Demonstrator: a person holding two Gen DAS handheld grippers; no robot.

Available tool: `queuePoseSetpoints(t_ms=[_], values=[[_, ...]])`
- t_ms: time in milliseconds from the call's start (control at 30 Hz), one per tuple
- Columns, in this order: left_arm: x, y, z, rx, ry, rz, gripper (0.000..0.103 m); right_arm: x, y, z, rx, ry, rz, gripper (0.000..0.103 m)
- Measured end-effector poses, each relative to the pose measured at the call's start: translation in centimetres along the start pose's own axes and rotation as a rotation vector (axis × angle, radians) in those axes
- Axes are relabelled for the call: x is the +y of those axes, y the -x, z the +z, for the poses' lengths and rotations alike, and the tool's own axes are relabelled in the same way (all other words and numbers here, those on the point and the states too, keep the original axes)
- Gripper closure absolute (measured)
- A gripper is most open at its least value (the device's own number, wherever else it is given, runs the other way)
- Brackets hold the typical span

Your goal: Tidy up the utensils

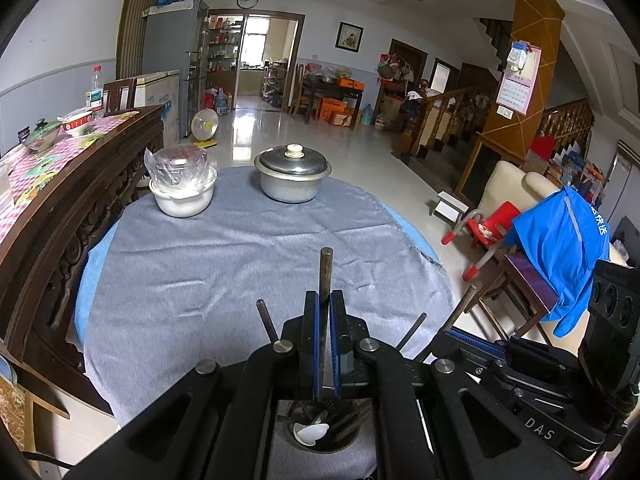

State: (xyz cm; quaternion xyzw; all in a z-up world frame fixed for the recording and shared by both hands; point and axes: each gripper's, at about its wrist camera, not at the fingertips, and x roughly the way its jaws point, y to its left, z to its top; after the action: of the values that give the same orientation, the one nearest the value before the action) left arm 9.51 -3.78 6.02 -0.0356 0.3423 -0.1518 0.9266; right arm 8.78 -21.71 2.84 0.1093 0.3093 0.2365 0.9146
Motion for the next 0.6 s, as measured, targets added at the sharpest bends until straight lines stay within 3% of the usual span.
queuePoseSetpoints(t_ms=[600], values=[[0.50,-0.92,-0.46,0.030,0.007,0.001,0.098,0.36,-0.98,-0.52,0.029,0.006,0.010,0.096]])
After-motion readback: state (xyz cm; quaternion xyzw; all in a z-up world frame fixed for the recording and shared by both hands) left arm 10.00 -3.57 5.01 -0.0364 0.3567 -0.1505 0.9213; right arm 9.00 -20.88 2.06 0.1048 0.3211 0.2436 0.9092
